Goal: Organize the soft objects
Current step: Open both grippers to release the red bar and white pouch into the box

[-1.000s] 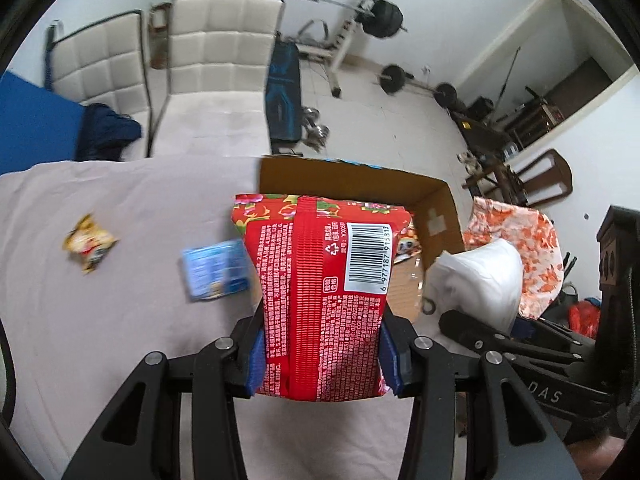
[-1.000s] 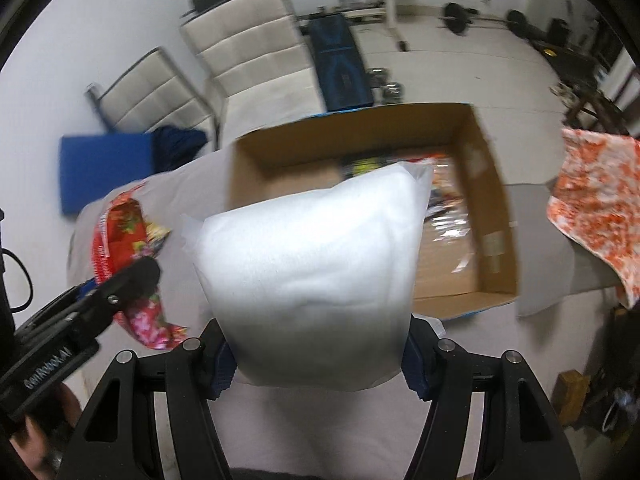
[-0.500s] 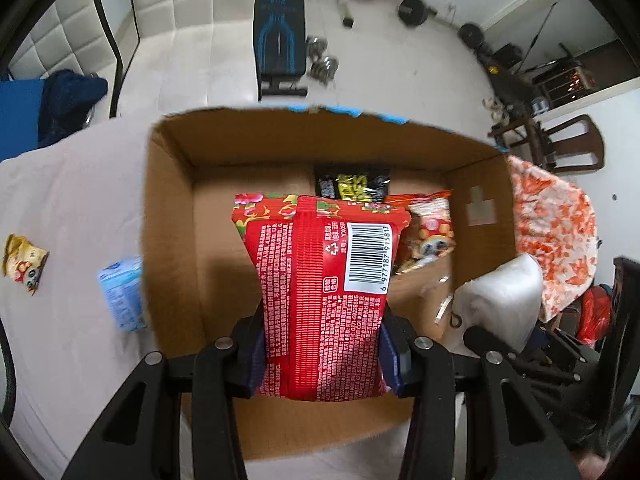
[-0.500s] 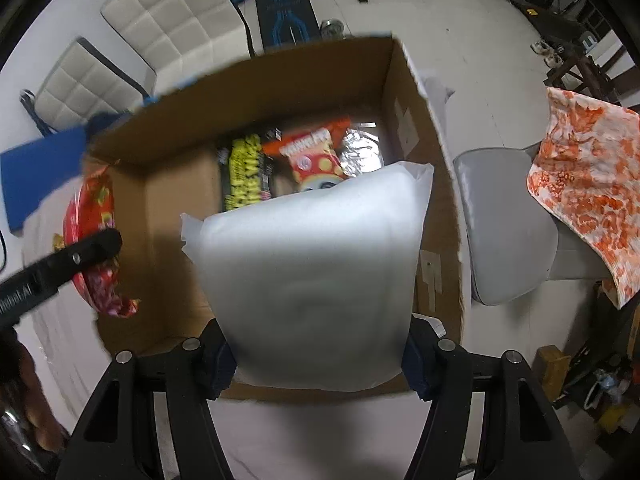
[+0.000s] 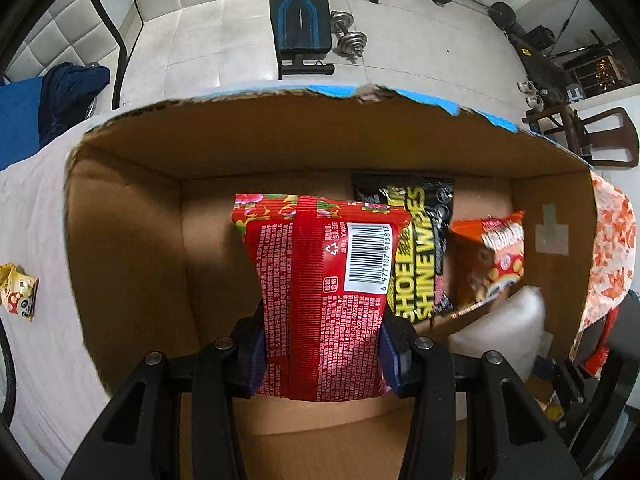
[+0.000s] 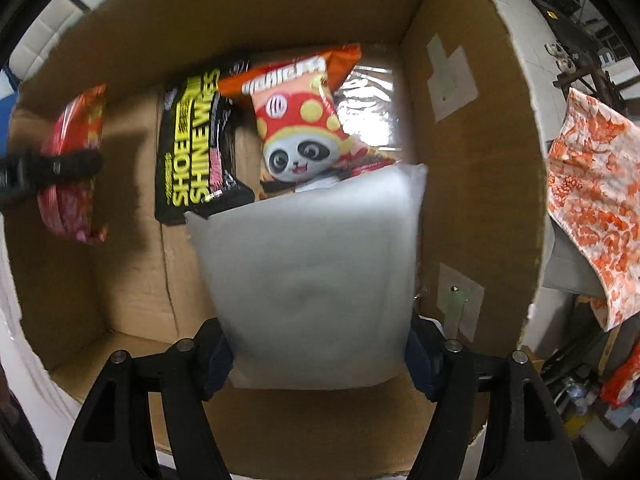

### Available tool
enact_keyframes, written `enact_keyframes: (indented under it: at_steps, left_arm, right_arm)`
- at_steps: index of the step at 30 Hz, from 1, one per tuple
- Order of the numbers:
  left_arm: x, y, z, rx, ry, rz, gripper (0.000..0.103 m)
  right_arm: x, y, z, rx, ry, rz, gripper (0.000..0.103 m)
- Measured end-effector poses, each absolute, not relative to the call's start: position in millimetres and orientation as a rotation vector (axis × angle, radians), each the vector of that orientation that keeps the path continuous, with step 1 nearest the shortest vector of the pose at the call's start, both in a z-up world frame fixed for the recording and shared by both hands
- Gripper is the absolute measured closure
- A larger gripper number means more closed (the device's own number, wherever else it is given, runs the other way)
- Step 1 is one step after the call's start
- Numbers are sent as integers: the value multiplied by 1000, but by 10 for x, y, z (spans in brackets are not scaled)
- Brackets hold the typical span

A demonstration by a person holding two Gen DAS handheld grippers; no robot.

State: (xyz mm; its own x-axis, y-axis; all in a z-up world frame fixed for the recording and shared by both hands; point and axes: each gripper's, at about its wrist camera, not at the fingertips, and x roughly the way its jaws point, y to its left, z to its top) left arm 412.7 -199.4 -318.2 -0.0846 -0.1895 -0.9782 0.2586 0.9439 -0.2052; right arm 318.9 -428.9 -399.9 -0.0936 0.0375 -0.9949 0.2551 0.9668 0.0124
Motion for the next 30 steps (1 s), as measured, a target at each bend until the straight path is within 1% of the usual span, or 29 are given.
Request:
enact_keyframes:
  at_steps: [3,5,7,10,13,15,17,19,20,21,22,23,24,30]
  left_arm:
    - [4170,-2012,-3248,64,1615,-360,59]
    - [4201,-2023,-3310,71,1628,-353,59]
    - [4207,-2036,-3336,77,1638,-350,59]
    - [4194,-2046,-3362,85,1651,-333,59]
    - [4183,-2056,-3338,80,1651,-337,57]
    - [4180,-2051,-3306,92,1640,-343,56]
    - [4171,-2049,-3260,94,1628,-346,55]
    - [4153,-2027,-3202,90,1614,-353,49]
    - [4135,-2010,-3161,87,1603,-357,39]
    - [4123,-2010,-3130,87,1595,-360,26]
    - [4098,-2002,-3083,89,1578,-365,20]
    - [4067,-1997,-3033,95,1559,-369,11]
    - [4052,-1995,-3009,102,1548,-374,9]
    - [3842,-1991,-2796,106,1513,-427,9]
  right_arm:
    - [3178,-4263,-4033,212,1658,-188,25]
    - [3188,-4244,-4025,192,1657,-195,19]
    - [3197,-4233,-4008,191,1654,-195,19]
    - [3227,-4200,-3934,198,1645,-199,9]
    - [3245,-4200,-3892,214,1630,-204,7]
    - [3257,-4203,-3856,220,1623,-211,1]
    - [3278,-4200,-3838,231,1614,-207,0]
    - [3276,-4190,-3808,240,1601,-209,0]
    - [3278,-4196,-3793,241,1599,-209,0]
    - [3280,-4188,-3776,246,1593,-209,0]
    - [3243,-4208,-3750,251,1589,-208,0]
    - [3240,-4205,-3729,257,1582,-208,0]
    - [3245,-4206,-3688,265,1574,-205,0]
    - [3196,-4162,-3452,253,1527,-194,0]
